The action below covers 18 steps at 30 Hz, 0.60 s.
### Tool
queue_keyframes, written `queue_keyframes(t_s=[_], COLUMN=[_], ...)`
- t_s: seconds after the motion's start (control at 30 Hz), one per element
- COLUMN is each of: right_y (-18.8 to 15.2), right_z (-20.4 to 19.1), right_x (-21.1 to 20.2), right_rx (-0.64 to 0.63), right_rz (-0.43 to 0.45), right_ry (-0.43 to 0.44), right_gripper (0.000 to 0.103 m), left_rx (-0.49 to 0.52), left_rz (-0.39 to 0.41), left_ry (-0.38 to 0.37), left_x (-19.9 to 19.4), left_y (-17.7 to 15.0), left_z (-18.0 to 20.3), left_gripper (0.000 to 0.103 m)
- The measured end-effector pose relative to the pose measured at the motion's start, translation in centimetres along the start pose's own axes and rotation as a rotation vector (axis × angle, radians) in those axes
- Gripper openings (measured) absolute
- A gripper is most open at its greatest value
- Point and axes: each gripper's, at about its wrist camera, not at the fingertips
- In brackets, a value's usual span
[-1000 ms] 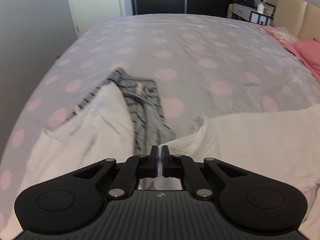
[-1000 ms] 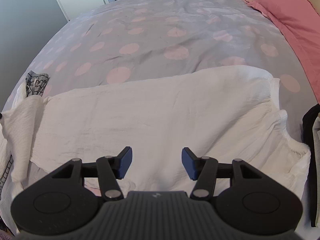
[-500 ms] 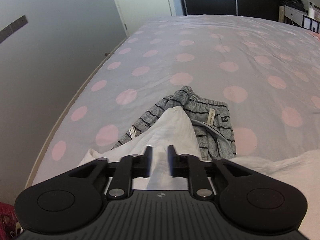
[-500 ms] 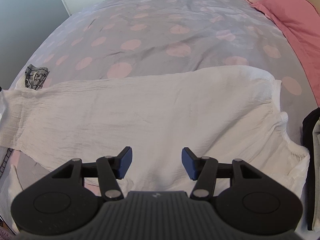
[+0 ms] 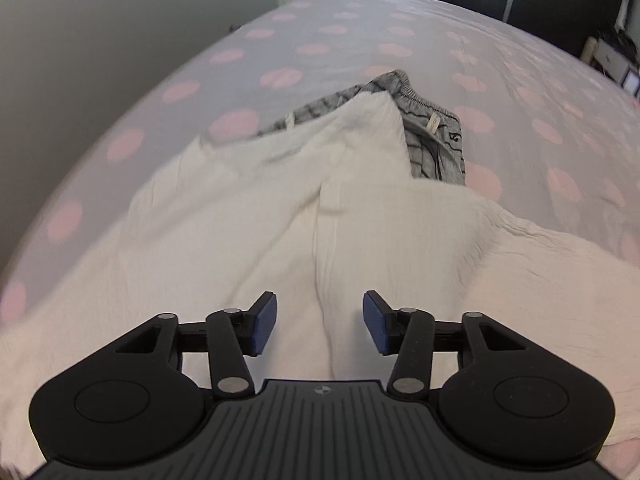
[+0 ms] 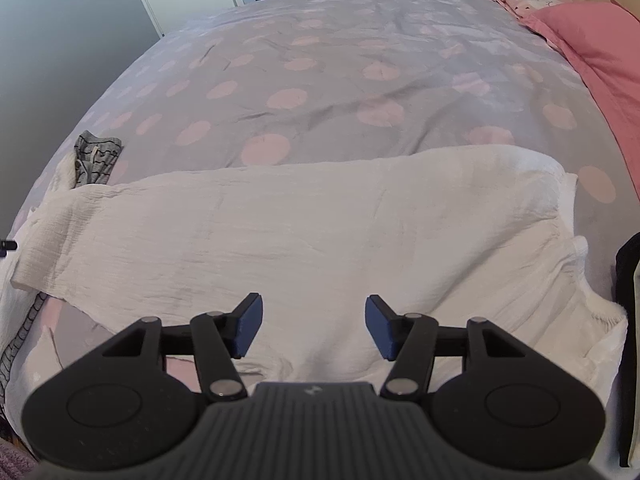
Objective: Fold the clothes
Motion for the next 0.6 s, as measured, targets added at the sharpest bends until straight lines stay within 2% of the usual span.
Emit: queue_keyframes(t_s=[0.17, 0.27, 0.37, 0.4, 0.47, 0.6], right_y=[0.1, 0.0, -0.1, -0.2, -0.3, -0.3], right_z=[-0.4, -0.4, -0.3, -0.4, -0.4, -0.7], right_x=[-1.1, -1.5, -1.9, -1.9, -2.1, -2.1], right_rx=[-0.005, -0.005, -0.004, -0.005, -0.006, -0.020], right_rz=[0.025, 0.032, 0.036, 0.037, 0.040, 0.038], right_ry=[0.025, 0.028, 0.029, 0.029, 0.030, 0.038], right_gripper=[0.061, 0.062, 0.062, 0.062, 0.062, 0.062], left_rx=[-0.276, -0.255, -0.160, -0.143, -0.111, -0.042], left_rz=[-0.044, -0.109, -0.186, -0.183, -0.166, 0.002], left_ry=[-0.113, -0.089, -0.024, -0.018, -0.010, 0.096], left_x=[-0.7, 0.0, 0.9, 1.1, 1.5, 0.3], left_y=[-3.3, -4.1, -4.9, -5.0, -5.2, -4.3], left_z=[-2.2, -1.8, -0.5, -0.2, 0.3, 0.7], left_gripper=[0.049, 0.047, 0.044, 0.044, 0.043, 0.040])
Point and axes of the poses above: each gripper's, at about its wrist camera, not at the fingertips, and x roughly the way its jaws point, z to its right, y to its top, and after that the axes turned 10 degrees about -y, right-handed
